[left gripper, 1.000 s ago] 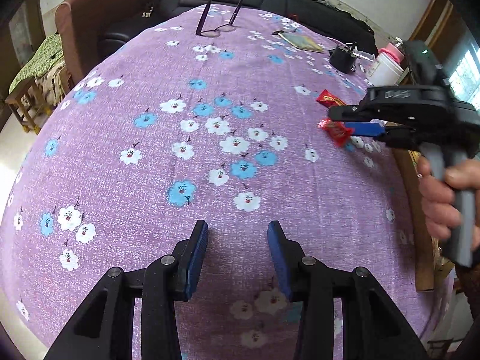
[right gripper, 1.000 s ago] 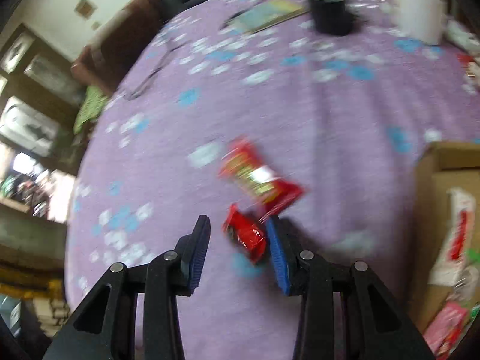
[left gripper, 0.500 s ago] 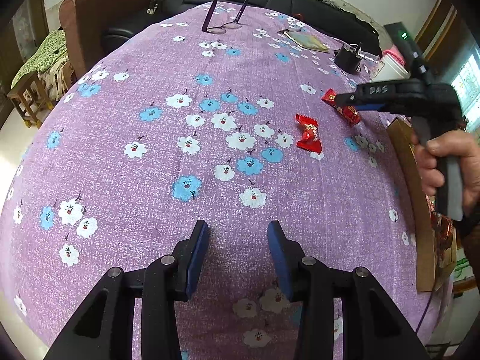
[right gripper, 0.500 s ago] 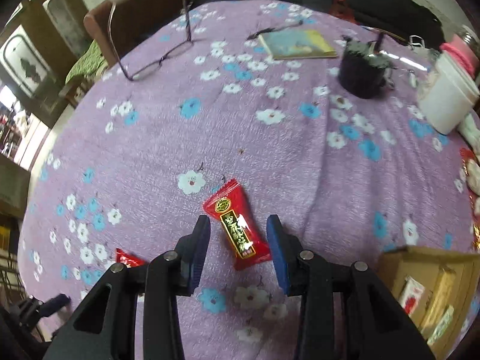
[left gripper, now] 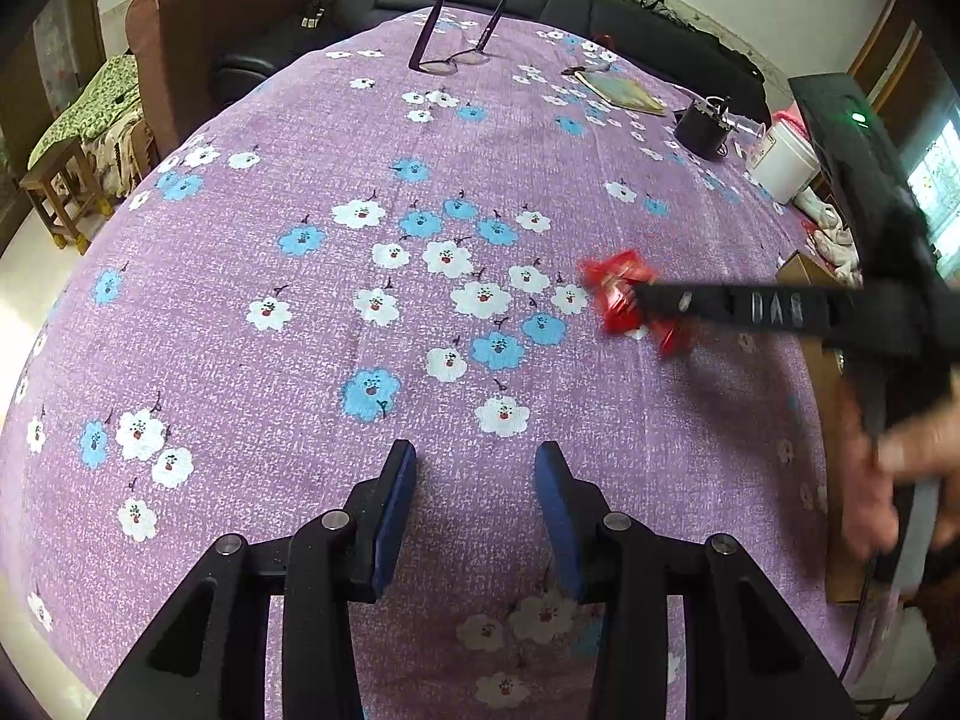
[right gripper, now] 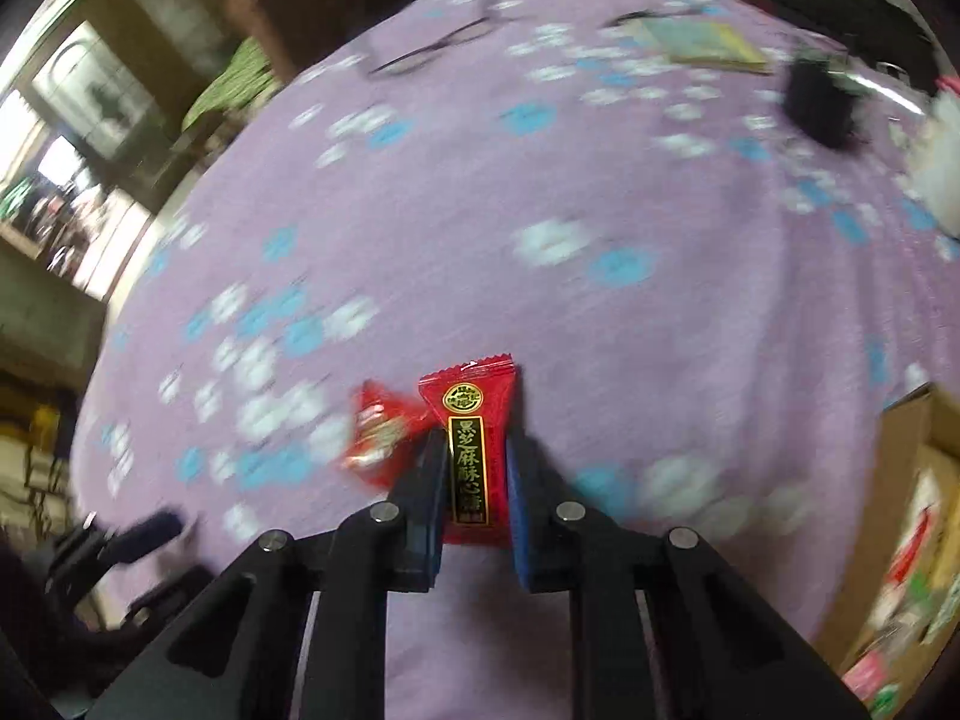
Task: Organize snacks
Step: 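Grasp the small red candy with the left gripper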
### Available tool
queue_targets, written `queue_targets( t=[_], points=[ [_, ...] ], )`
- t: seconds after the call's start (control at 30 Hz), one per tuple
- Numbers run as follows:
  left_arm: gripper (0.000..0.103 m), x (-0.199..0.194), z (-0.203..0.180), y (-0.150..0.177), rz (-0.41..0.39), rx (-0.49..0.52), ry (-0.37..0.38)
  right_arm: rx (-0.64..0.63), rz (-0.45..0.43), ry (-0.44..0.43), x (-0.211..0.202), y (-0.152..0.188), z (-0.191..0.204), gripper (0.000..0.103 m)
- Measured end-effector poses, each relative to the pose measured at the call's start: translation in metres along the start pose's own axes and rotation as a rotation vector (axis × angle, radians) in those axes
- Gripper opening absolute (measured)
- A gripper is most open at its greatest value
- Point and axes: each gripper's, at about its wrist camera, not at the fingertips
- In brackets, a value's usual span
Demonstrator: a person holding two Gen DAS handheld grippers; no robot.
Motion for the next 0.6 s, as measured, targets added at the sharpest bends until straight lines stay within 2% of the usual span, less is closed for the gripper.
queue_targets(
  t=[0.07, 0.17, 0.43, 0.6],
  points=[
    [0.044, 0.0, -0.001, 0.0, 0.0, 0.005, -0.002, 0.001, 0.009, -0.021, -0.001, 0.01, 0.009, 0.017],
    [0.044, -0.002, -0.001, 0.001, -0.004, 0.011, -0.003, 0.067, 0.021, -0.06, -0.008, 0.02, 0.003, 0.017],
    [0.044, -0.007, 0.003, 0.002, -0.011, -0.003, 0.001, 0.136, 0.035, 0.001, -0.025, 0.059, -0.022, 0.017],
    [0.043, -0.009, 0.001, -0.001, -0.014, 0.005, 0.007, 0.159, 0.035, -0.001, -0.026, 0.075, -0.027, 0.017]
  ],
)
Point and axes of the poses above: each gripper's, at about its wrist camera, not at the fingertips, and x roughly the way its jaws point, z to its left, y to its underside, and after that the axes turned 10 degrees about x, right-handed
